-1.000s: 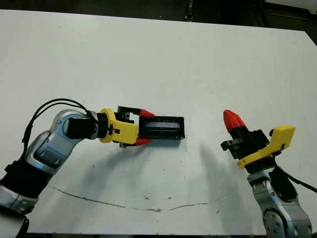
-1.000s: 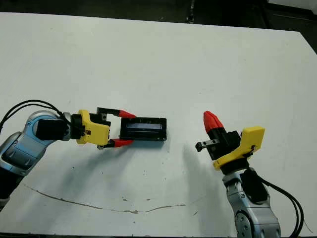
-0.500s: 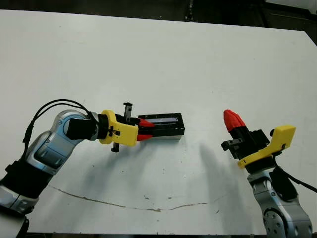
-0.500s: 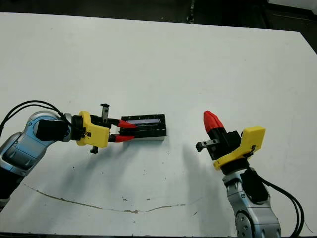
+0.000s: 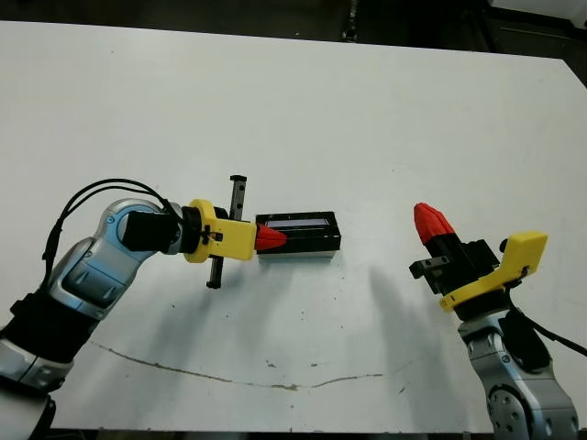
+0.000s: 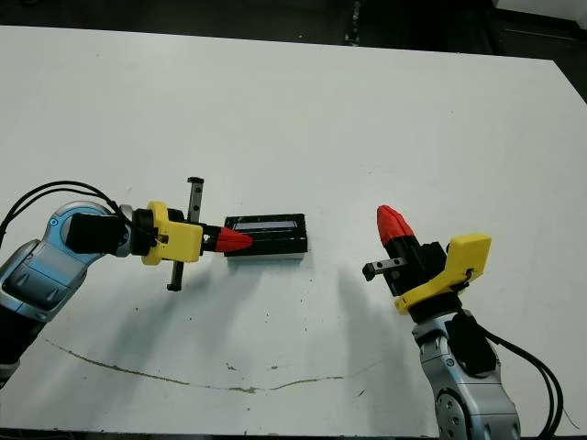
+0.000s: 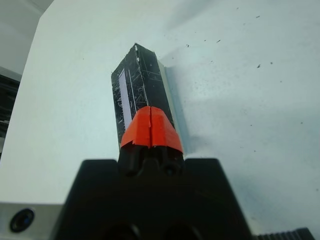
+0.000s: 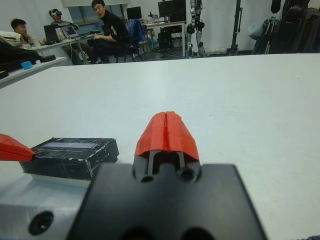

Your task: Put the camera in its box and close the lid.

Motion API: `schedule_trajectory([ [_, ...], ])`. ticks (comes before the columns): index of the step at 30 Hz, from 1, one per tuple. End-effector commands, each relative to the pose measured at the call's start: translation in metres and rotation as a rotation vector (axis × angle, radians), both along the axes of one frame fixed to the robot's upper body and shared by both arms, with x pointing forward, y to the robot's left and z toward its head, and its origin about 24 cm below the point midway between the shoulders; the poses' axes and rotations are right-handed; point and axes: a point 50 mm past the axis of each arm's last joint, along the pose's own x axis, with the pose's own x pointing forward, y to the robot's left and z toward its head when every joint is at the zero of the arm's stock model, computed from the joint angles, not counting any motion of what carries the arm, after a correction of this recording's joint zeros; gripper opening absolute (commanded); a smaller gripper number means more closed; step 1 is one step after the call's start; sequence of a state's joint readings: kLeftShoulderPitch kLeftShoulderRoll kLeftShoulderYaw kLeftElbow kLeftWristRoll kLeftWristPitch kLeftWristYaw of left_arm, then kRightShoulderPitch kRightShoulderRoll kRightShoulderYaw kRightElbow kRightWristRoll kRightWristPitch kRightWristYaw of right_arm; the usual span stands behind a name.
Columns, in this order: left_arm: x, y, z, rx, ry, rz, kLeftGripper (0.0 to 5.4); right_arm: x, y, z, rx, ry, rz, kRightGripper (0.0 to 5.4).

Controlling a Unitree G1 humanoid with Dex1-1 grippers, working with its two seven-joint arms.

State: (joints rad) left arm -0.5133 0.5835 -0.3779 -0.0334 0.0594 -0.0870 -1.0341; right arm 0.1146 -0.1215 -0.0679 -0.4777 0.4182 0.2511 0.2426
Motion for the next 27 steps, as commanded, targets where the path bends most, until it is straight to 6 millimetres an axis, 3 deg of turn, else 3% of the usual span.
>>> schedule_trajectory([
  [1,0.004,0.004,-0.002,0.026,0.022,0.052,0.01,-0.001,-0.003,-0.002,-0.011,0.014,-0.013,0.0],
  [7,0.002,0.003,-0.002,0.048,0.059,0.095,0.1,-0.001,-0.004,-0.002,-0.01,0.014,-0.012,0.0],
  [15,0.001,0.002,-0.007,0.052,0.105,0.104,1.13,-0.001,-0.004,-0.002,-0.012,0.013,-0.014,0.0],
  [23,0.002,0.001,-0.038,0.015,0.194,0.161,2.32,-0.002,-0.003,-0.002,-0.015,0.013,-0.012,0.0],
  [27,0.001,0.002,-0.048,-0.002,0.253,0.182,2.06,-0.002,-0.003,-0.001,-0.017,0.01,-0.012,0.0],
])
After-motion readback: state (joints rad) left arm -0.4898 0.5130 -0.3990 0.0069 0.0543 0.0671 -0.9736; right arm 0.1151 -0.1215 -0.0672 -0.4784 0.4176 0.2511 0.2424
